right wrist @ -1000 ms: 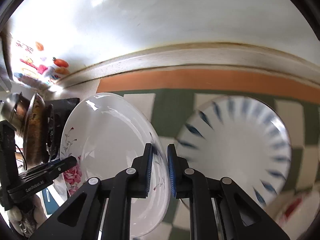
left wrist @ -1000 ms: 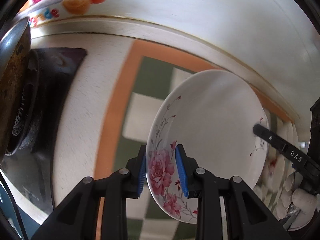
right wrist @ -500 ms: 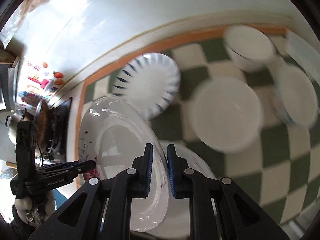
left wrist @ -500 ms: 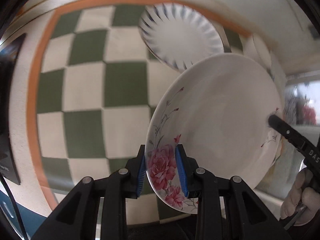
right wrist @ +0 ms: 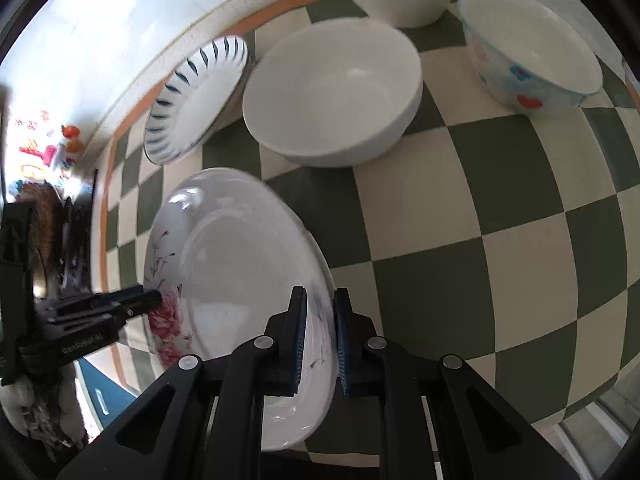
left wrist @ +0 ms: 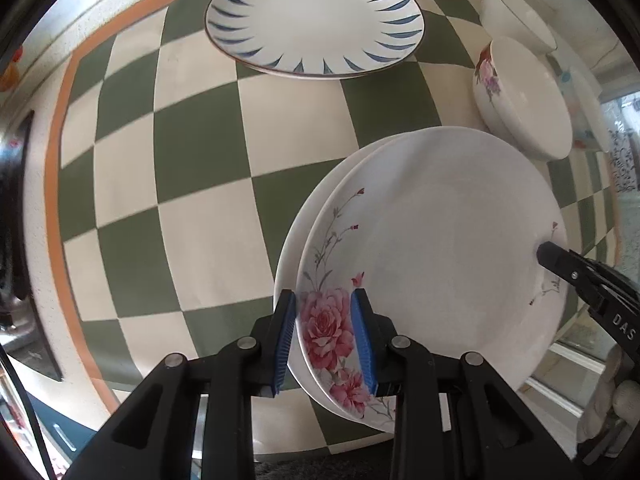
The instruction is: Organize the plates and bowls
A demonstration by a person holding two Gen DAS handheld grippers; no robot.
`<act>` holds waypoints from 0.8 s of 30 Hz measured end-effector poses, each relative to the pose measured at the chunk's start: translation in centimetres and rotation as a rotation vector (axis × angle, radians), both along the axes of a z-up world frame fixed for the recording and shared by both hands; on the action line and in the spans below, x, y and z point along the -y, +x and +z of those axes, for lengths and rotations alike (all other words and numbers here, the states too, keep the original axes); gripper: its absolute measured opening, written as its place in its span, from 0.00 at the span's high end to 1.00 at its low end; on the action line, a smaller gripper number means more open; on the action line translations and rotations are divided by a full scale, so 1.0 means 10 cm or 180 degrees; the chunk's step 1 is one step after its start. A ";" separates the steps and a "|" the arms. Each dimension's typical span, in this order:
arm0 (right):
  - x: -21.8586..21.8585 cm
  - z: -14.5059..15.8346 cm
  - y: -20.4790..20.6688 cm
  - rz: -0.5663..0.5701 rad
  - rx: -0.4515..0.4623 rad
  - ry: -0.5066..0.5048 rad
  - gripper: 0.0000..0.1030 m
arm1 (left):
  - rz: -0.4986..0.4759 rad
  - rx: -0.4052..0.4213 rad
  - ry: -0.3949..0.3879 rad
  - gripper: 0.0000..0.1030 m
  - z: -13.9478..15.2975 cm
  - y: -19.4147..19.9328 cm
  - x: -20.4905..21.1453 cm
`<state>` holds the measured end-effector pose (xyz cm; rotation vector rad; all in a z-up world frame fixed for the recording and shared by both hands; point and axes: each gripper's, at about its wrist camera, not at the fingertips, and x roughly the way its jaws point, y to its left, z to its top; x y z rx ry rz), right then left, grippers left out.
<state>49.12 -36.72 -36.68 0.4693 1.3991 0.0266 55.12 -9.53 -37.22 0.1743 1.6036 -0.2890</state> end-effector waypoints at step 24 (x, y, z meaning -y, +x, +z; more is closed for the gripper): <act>-0.11 -0.03 0.08 0.0130 -0.0340 -0.0104 0.85 | 0.0157 0.0069 0.0062 0.75 0.03 -0.19 0.17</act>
